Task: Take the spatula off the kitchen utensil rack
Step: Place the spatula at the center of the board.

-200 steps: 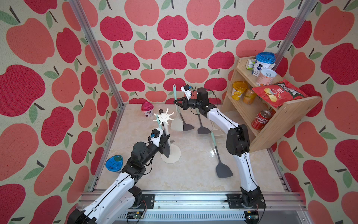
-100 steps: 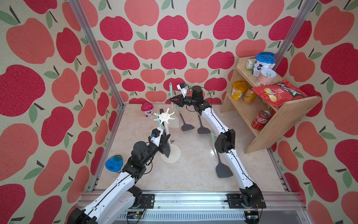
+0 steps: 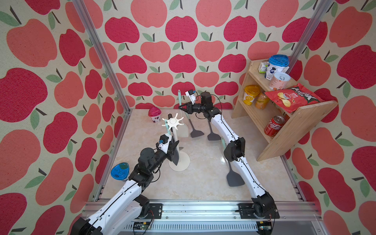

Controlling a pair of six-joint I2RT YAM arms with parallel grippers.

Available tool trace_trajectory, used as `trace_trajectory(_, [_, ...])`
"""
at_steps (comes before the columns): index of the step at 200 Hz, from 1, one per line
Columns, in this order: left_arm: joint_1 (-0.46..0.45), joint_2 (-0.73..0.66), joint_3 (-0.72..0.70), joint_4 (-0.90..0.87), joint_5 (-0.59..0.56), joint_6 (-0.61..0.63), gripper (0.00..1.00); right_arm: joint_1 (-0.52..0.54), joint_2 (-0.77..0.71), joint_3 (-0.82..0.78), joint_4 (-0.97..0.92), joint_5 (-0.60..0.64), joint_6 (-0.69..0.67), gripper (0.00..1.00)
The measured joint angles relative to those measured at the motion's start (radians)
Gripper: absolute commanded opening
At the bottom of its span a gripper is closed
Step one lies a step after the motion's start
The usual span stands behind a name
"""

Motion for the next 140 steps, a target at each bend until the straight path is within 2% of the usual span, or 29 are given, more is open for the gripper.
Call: trace_trajectory(140, [0.0, -0.013, 0.0, -0.018, -0.004, 0.0, 0.0, 0.0, 0.131, 0.005, 0.074, 0.0, 0.105, 0.0])
